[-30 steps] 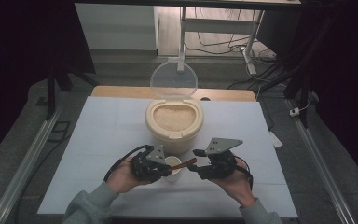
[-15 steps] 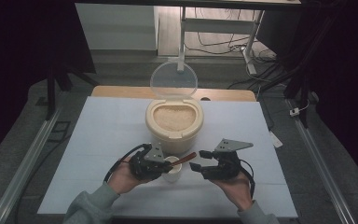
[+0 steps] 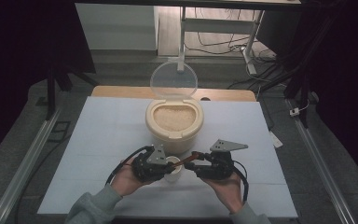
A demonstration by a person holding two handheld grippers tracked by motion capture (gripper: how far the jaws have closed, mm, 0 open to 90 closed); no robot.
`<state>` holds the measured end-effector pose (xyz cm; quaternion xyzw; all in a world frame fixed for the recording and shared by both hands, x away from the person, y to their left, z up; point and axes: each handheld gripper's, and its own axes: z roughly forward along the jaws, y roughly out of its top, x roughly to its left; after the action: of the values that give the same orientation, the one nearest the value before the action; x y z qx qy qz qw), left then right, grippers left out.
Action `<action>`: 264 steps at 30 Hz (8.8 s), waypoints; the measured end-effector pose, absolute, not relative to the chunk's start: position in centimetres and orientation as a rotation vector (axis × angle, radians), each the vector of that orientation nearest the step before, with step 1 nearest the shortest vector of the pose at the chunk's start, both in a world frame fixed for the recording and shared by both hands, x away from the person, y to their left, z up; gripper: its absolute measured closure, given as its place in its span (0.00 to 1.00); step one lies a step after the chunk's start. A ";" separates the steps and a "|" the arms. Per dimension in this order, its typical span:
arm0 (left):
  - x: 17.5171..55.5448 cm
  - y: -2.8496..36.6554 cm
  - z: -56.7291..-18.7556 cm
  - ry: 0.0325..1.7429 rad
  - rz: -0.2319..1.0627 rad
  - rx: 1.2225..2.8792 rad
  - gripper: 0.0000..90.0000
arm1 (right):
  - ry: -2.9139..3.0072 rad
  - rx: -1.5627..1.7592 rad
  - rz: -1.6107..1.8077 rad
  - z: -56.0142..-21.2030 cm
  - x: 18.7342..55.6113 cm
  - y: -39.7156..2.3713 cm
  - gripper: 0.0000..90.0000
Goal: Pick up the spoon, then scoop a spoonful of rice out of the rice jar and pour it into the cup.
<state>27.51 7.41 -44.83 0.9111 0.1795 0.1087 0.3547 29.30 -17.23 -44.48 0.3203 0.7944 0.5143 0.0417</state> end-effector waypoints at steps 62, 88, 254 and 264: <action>26.0 14.6 -45.5 0.735 0.304 2.079 0.36 | 2.173 0.960 2.095 -43.2 29.9 -19.9 0.92; 24.8 22.1 -51.4 1.032 0.318 2.060 0.32 | 2.006 0.959 2.146 -40.7 29.9 -23.6 0.92; 25.3 21.6 -51.9 1.023 0.301 2.121 0.29 | 1.659 1.943 2.257 -41.6 41.9 -24.0 0.92; 25.3 21.6 -51.9 1.021 0.302 2.123 0.29 | 1.705 1.934 2.292 -40.8 41.1 -24.1 0.92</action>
<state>25.33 21.60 -51.93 0.8290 0.3986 0.1181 0.3741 41.13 -24.12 -40.78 0.5540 0.4883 0.6566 -0.1536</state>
